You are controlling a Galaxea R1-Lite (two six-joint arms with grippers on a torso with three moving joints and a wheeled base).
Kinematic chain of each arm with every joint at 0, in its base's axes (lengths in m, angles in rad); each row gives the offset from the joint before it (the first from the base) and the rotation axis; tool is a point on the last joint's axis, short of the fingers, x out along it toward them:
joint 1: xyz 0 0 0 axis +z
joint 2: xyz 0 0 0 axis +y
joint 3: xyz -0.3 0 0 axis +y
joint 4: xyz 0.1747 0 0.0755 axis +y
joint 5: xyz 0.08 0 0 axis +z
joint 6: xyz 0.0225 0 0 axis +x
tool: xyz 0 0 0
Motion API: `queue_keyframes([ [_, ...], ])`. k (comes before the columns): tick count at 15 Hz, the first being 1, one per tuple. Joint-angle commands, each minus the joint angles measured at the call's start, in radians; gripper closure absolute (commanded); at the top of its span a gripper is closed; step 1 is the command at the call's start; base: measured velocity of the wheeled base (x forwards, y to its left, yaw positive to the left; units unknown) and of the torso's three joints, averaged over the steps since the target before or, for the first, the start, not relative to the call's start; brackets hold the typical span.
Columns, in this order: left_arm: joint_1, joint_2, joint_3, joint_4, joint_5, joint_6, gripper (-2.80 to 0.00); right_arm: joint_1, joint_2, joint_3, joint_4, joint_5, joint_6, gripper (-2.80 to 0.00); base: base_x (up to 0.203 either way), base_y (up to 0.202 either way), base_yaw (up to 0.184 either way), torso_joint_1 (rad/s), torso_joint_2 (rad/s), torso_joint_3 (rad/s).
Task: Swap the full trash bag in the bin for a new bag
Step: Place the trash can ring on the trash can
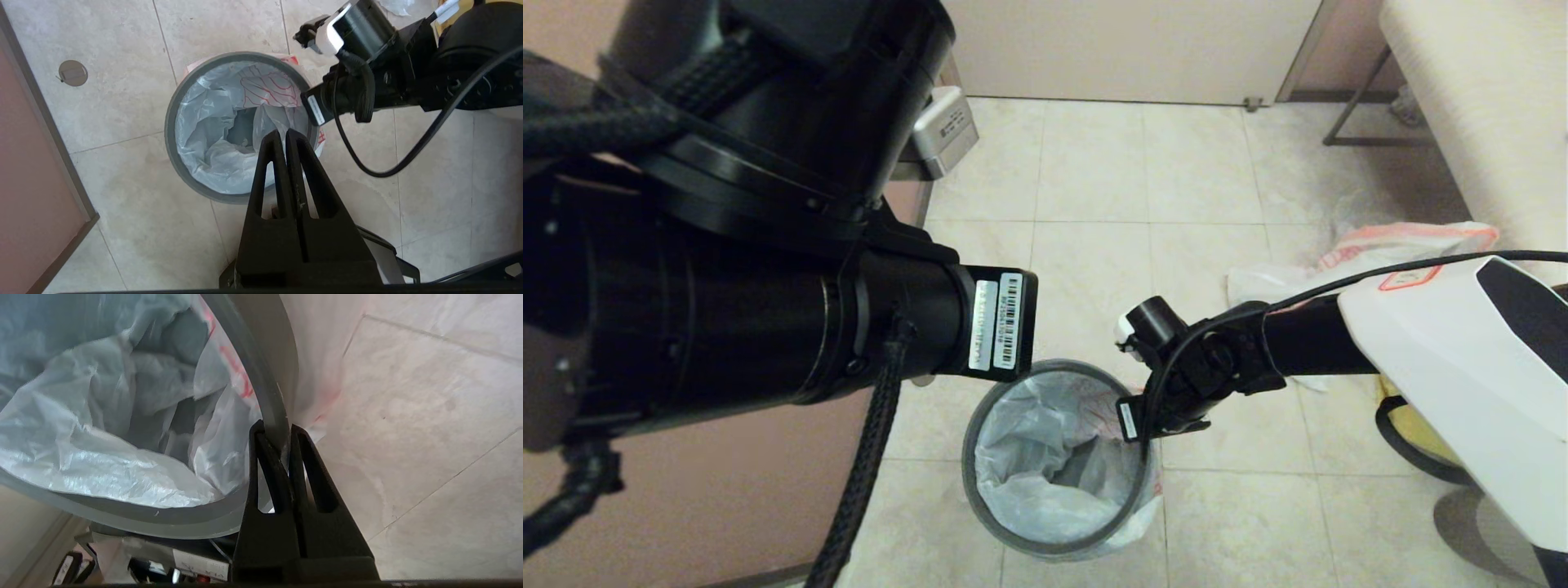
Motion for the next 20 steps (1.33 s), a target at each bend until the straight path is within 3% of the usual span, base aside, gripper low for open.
queue_keyframes([
  [1, -0.001, -0.001, 0.0, 0.003, 0.004, -0.003, 0.0, -0.008, -0.002, -0.005, 0.003, -0.002, 0.002, 0.0, 0.0, 0.0, 0.0, 0.0, 0.0, 0.0],
  [20, -0.004, -0.006, -0.001, 0.003, 0.005, -0.003, 0.0, 0.011, 0.043, 0.029, 0.005, -0.089, -0.009, 0.0, 0.0, 0.0, 0.0, 0.0, 0.0, 0.0],
])
